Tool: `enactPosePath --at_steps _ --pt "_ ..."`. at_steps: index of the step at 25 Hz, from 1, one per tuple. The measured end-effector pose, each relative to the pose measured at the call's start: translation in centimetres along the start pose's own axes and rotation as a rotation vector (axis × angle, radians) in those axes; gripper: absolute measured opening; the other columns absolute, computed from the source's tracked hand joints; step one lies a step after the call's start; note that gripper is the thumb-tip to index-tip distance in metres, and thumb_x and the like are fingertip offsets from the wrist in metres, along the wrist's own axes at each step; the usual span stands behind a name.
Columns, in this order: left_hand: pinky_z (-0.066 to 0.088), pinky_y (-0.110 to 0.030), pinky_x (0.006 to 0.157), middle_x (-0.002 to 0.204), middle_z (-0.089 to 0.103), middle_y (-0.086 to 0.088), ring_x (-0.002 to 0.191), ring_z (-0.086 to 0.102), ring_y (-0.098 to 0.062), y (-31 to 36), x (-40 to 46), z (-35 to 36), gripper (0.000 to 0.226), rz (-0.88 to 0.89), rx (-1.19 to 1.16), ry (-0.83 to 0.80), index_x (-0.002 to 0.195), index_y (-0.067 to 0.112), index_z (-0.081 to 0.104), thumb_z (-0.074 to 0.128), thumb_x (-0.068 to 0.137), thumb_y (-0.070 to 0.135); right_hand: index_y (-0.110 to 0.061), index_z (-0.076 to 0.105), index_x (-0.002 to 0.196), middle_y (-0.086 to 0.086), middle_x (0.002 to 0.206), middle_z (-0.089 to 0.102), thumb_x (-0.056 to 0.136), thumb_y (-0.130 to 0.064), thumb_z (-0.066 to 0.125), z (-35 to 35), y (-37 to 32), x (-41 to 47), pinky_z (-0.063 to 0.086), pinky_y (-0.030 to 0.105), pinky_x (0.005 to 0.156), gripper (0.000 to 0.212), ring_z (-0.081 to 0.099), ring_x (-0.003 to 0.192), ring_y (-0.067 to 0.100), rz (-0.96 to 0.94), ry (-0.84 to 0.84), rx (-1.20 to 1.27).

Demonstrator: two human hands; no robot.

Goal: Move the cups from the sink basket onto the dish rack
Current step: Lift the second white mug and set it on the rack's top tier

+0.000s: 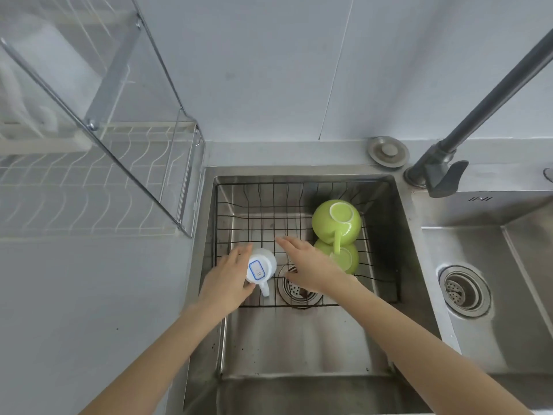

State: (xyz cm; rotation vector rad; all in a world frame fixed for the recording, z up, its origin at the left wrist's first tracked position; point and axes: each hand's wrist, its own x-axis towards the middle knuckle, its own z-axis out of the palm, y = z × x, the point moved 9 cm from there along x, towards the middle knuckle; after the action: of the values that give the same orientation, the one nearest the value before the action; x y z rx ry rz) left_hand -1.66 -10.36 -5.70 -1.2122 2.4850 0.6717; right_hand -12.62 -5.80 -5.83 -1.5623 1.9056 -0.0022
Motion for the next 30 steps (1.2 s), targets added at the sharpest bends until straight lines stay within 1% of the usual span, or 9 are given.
enactPosePath --at_steps 4,6,10,14,19,23,26,28,30 --pt "0.047 -0.038 0.091 0.15 0.024 0.0 0.13 0.037 -0.023 -1.6 1.5 3.2 0.074 -0.071 -0.043 -0.063 0.144 0.019 0.01 0.056 0.086 0.025 -0.017 0.017 0.146 0.003 0.153 0.027 0.087 -0.004 0.047 3.0 0.8 1.9 0.043 0.041 0.097 0.068 0.039 0.132 0.03 0.028 -0.036 0.09" --pt "0.048 -0.037 0.091 0.15 0.024 0.0 0.13 0.037 -0.021 -2.0 2.0 4.3 0.074 -0.092 -0.048 -0.076 0.144 0.018 0.01 0.056 0.086 0.025 -0.018 0.017 0.146 0.002 0.152 0.028 0.086 -0.002 0.046 4.2 1.2 2.6 0.045 0.04 0.093 0.069 0.042 0.129 0.031 0.04 -0.052 0.117" --pt "0.048 -0.035 0.086 0.146 0.03 -0.001 0.13 0.038 -0.019 -2.3 2.9 5.2 0.071 -0.124 -0.094 -0.038 0.144 0.018 0.013 0.055 0.087 0.023 -0.018 0.015 0.147 0.002 0.153 0.026 0.086 -0.003 0.048 5.9 1.4 4.1 0.047 0.04 0.086 0.071 0.046 0.125 0.031 0.04 -0.072 0.143" --pt "0.052 -0.035 0.076 0.139 0.036 -0.003 0.119 0.048 -0.021 -2.4 3.6 5.4 0.066 -0.137 -0.112 -0.007 0.14 0.019 0.02 0.057 0.086 0.024 -0.017 0.02 0.145 0.005 0.152 0.028 0.087 -0.009 0.053 6.9 1.1 5.2 0.05 0.044 0.091 0.067 0.045 0.127 0.032 0.043 -0.05 0.193" --pt "0.048 -0.033 0.068 0.137 0.036 -0.005 0.11 0.054 -0.025 -2.3 3.8 5.4 0.062 -0.135 -0.124 -0.008 0.137 0.019 0.024 0.057 0.085 0.022 -0.019 0.025 0.144 0.003 0.152 0.03 0.088 -0.011 0.052 7.0 1.5 5.3 0.049 0.045 0.09 0.063 0.049 0.124 0.032 0.057 -0.019 0.218" --pt "0.049 -0.039 0.073 0.135 0.039 -0.006 0.105 0.057 -0.028 -1.7 4.1 5.4 0.06 -0.117 -0.127 -0.047 0.136 0.018 0.027 0.059 0.085 0.023 -0.018 0.026 0.144 0.003 0.152 0.032 0.087 -0.012 0.053 6.4 2.0 4.4 0.048 0.045 0.091 0.063 0.052 0.119 0.036 0.087 -0.008 0.217" --pt "0.047 -0.035 0.073 0.133 0.041 -0.005 0.106 0.057 -0.026 -0.7 3.8 4.9 0.061 -0.063 -0.116 -0.039 0.137 0.018 0.027 0.059 0.085 0.025 -0.019 0.027 0.144 0.002 0.151 0.033 0.088 -0.02 0.056 5.9 2.3 3.5 0.048 0.045 0.091 0.063 0.053 0.119 0.035 0.084 0.02 0.206" --pt "0.045 -0.032 0.072 0.132 0.042 -0.003 0.105 0.056 -0.024 -0.1 3.5 4.3 0.062 0.0 -0.143 -0.032 0.138 0.021 0.027 0.058 0.084 0.026 -0.02 0.029 0.143 0.003 0.149 0.038 0.086 -0.022 0.058 5.5 2.6 2.9 0.048 0.044 0.092 0.064 0.053 0.119 0.034 0.086 0.041 0.241" --pt "0.047 -0.034 0.076 0.126 0.044 -0.002 0.104 0.055 -0.023 0.3 3.1 3.3 0.062 0.068 -0.205 -0.035 0.137 0.024 0.03 0.059 0.083 0.025 -0.02 0.033 0.142 0.005 0.142 0.047 0.083 -0.023 0.063 4.9 2.9 2.2 0.046 0.044 0.096 0.066 0.052 0.12 0.031 0.086 0.07 0.302"
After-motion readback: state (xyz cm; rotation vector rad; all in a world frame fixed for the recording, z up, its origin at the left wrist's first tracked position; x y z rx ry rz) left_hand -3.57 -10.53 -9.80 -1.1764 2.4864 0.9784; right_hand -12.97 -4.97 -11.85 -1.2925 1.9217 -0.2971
